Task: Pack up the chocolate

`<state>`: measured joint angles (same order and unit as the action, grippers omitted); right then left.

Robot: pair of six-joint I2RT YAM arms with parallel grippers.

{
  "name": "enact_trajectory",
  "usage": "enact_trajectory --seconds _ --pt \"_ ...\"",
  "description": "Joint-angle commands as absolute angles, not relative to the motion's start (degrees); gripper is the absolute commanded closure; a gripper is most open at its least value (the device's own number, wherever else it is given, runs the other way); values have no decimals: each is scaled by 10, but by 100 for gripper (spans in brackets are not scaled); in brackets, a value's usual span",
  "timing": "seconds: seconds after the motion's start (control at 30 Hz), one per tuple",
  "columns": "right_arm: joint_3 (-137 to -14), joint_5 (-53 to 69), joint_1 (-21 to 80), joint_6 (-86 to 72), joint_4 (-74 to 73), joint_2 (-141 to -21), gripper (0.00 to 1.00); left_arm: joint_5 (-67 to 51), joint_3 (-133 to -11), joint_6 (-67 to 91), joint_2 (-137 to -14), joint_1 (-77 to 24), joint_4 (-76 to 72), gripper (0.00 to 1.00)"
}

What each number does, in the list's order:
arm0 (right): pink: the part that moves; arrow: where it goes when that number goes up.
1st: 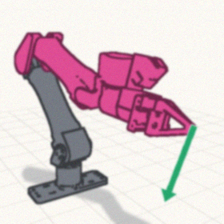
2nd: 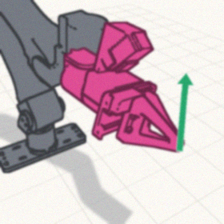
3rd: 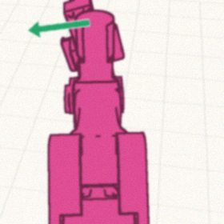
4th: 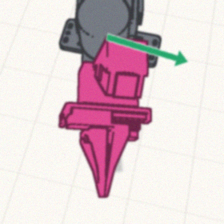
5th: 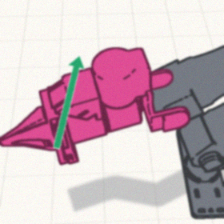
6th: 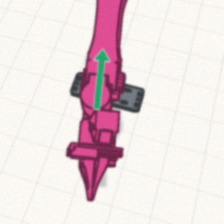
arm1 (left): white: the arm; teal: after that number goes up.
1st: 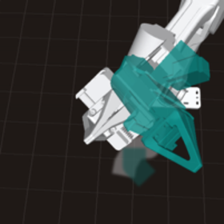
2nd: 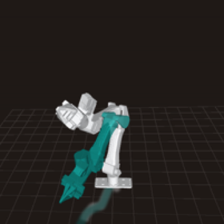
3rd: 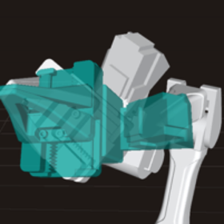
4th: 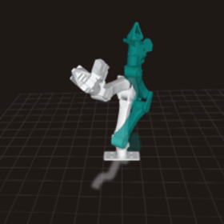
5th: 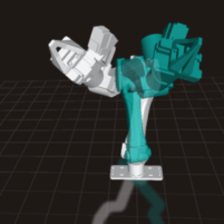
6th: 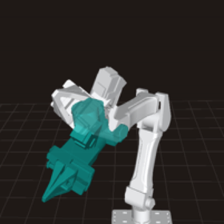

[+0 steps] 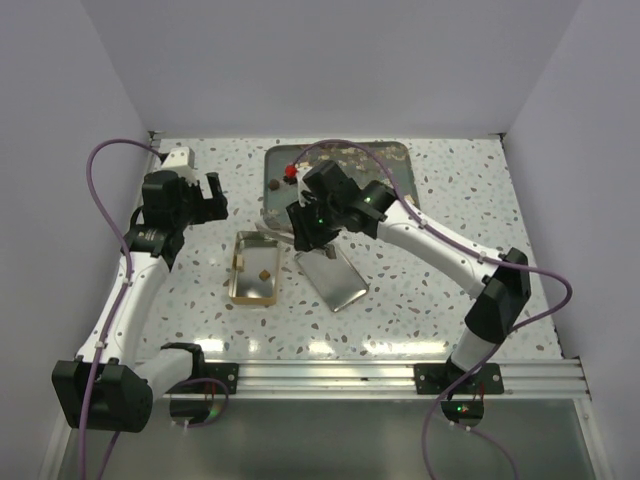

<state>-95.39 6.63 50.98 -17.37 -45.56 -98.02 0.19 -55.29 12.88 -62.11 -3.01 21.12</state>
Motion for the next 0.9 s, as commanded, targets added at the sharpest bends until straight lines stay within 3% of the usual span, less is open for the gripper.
enact_trajectory --seconds 0.0,0.4,0.87 --pt "-948 46 428 -179 -423 -936 60 -11 -569 126 -606 -25 207 0" --pt "-852 23 295 -135 -425 -903 59 -15 -554 133 -606 -25 198 0" --pt "-771 23 257 -127 -393 -895 57 -14 -559 129 -613 -25 197 0"
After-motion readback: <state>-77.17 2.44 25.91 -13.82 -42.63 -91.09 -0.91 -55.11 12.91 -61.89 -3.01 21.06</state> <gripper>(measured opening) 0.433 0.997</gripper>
